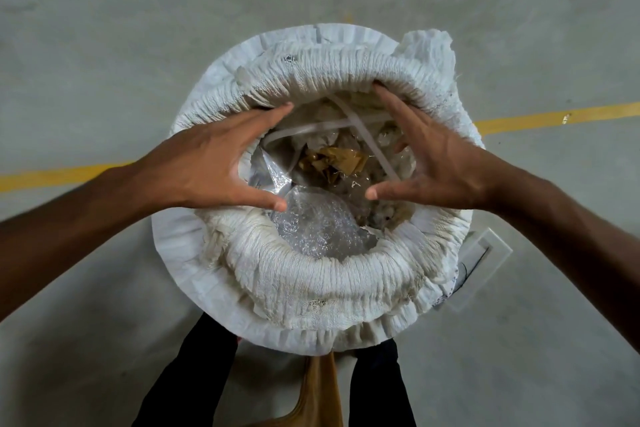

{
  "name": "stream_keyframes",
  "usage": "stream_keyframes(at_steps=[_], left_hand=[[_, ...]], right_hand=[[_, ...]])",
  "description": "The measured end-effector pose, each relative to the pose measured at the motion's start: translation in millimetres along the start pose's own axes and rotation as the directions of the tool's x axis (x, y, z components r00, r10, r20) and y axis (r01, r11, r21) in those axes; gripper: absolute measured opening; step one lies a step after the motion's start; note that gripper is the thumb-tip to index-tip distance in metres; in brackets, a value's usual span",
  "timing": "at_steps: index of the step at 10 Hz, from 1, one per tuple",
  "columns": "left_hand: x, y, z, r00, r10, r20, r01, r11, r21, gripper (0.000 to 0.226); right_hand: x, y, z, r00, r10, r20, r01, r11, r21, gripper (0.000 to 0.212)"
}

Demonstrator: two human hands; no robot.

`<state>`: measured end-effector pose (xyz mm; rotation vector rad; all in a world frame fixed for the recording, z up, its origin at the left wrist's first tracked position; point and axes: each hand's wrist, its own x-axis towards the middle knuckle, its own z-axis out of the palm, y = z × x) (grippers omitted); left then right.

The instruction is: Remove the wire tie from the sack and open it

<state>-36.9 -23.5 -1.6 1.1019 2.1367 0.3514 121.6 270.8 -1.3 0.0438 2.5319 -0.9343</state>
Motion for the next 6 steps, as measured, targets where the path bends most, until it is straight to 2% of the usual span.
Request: stream_keyframes(at_steps=[1, 2, 3, 4, 5, 6], left_hand=[[-3.8, 1.3, 0.6, 0.998, 0.046, 0.05, -0.038, 0.989, -0.145, 0.133], [-12.2, 7.1, 5.4, 0.995, 0.073, 0.071, -0.063, 0.989, -0.137, 0.134], [-22.5, 17.6, 4.8, 0.996, 0.084, 0.005, -0.083, 0.993, -0.086, 0.132], [-36.4, 33.4, -6.0, 0.983, 0.147, -0.107, -0.15, 0.989, -0.019, 0.132], [-44.2, 51.8, -33.2, 0.954, 0.154, -0.257, -0.144, 0.988, 0.059, 0.135], [-49.9, 70.5, -73.0, 0.924, 0.19, -0.332, -0.118, 0.967, 0.227, 0.144]], right_hand=[[-5.5, -7.2, 2.2, 1.0, -0.009, 0.018, 0.008, 1.0, 0.009, 0.126], [-15.8, -18.9, 6.5, 0.999, -0.029, 0.021, 0.03, 0.999, -0.041, 0.123], [-25.4, -32.2, 6.2, 1.0, -0.026, 0.009, 0.027, 0.993, -0.114, 0.121], [-32.5, -49.9, 1.1, 0.995, -0.077, -0.061, 0.063, 0.974, -0.217, 0.119], [-36.5, -75.1, -19.7, 0.975, -0.104, -0.197, 0.042, 0.953, -0.299, 0.118], [-39.7, -106.2, -51.4, 0.949, -0.105, -0.296, -0.017, 0.924, -0.382, 0.124]])
